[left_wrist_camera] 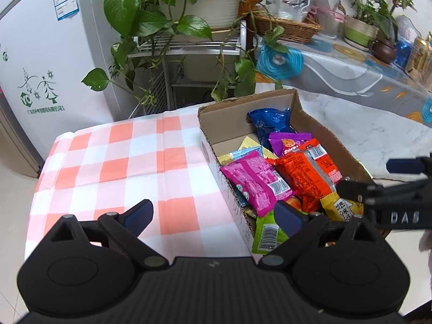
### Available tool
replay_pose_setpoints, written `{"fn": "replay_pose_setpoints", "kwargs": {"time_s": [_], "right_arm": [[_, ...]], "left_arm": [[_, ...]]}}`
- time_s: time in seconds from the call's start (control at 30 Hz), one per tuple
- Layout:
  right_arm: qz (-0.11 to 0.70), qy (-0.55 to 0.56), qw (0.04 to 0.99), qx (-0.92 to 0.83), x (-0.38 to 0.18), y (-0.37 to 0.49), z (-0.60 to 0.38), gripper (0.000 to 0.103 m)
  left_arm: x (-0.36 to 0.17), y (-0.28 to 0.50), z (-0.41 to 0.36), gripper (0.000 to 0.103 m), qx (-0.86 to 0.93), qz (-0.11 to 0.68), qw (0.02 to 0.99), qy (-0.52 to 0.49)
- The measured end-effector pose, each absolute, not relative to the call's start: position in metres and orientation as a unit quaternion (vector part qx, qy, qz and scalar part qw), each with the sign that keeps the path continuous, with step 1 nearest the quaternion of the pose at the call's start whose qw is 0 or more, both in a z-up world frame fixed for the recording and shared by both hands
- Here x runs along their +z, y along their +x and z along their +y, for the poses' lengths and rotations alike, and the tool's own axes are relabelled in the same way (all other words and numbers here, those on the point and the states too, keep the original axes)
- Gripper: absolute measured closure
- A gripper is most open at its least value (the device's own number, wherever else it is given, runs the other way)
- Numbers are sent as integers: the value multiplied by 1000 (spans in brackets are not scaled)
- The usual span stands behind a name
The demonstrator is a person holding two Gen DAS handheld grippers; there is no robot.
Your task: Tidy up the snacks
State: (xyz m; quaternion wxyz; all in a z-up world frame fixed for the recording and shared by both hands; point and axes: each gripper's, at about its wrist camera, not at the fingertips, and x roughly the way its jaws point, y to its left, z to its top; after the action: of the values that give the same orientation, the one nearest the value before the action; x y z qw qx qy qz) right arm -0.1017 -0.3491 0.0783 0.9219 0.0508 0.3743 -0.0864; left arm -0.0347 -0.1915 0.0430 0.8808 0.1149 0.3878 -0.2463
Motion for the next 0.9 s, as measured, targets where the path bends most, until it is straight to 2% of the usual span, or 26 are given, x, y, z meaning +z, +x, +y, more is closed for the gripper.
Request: {"fn": "replay_pose_setpoints", "kwargs": {"time_s": [0.9], "right_arm": [[408, 36, 907, -91, 72, -91, -343, 0]], "left_arm": [[37, -25, -214, 4, -197, 399, 879, 173]]}}
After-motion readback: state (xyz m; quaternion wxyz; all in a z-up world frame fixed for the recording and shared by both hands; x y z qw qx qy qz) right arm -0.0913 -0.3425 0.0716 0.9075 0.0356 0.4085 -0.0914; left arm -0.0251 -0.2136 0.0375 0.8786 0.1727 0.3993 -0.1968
